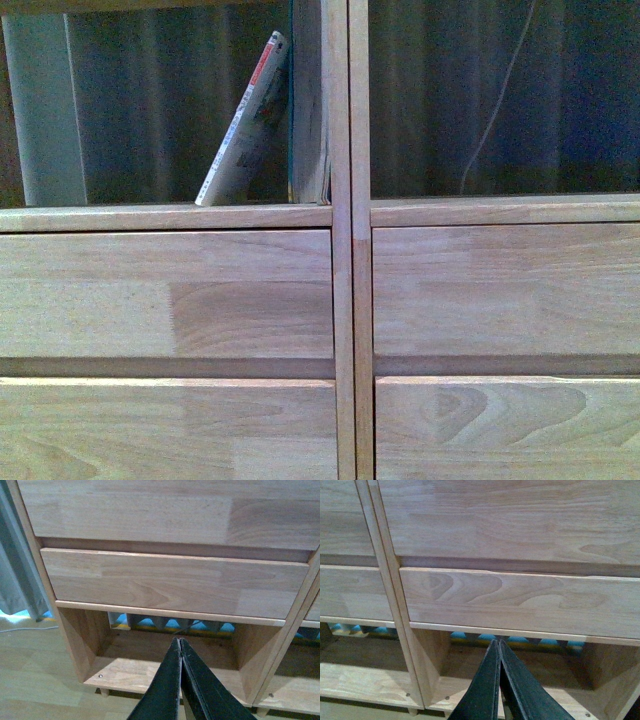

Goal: Organize books on shelf

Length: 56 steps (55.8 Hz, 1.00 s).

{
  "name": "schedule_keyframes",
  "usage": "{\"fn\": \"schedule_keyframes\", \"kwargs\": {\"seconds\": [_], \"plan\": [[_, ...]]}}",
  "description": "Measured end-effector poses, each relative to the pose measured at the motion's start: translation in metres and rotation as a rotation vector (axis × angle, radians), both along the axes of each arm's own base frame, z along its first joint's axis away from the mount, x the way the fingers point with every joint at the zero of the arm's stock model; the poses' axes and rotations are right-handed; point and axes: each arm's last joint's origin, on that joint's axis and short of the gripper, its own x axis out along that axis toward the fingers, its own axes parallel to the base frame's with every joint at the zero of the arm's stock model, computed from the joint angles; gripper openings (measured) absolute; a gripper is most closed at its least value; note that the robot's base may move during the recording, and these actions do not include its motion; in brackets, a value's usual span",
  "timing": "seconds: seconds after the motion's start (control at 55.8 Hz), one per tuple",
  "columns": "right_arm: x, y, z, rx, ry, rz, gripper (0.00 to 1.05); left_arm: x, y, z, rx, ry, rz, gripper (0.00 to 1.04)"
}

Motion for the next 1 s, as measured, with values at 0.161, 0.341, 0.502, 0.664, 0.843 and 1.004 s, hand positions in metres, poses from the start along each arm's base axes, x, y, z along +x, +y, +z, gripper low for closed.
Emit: {"fn": "schedule_keyframes", "kwargs": {"seconds": [0.161, 0.341, 0.502, 0.664, 0.843, 1.004], "plan": [[0.0000, 0.0000, 0.0000, 0.000, 0.000, 0.001, 0.03, -0.0010, 0.0000, 0.0007, 0.000, -0.010, 0.000, 0.03], [0.0000, 0.0000, 0.0000, 0.000, 0.000, 0.001, 0.03, -0.0012, 0.0000, 0.0007, 0.000, -0.010, 0.000, 0.03], [0.0000, 0.0000, 0.0000, -0.002, 0.000, 0.001, 0.12, -0.0012, 0.0000, 0.0006, 0.000, -0.010, 0.000, 0.15], [0.0000, 0.0000, 0.0000, -0.002, 0.000, 0.001, 0.42, -0.0012, 0.0000, 0.0006, 0.000, -0.010, 0.000, 0.47], [0.0000, 0.0000, 0.0000, -0.002, 0.000, 0.001, 0.72, -0.0012, 0.0000, 0.0006, 0.000, -0.010, 0.000, 0.77], [0.0000, 0.0000, 0.0000, -0.002, 0.000, 0.001, 0.97, -0.0012, 0.0000, 0.0006, 0.000, -0.010, 0.000, 0.99]]}}
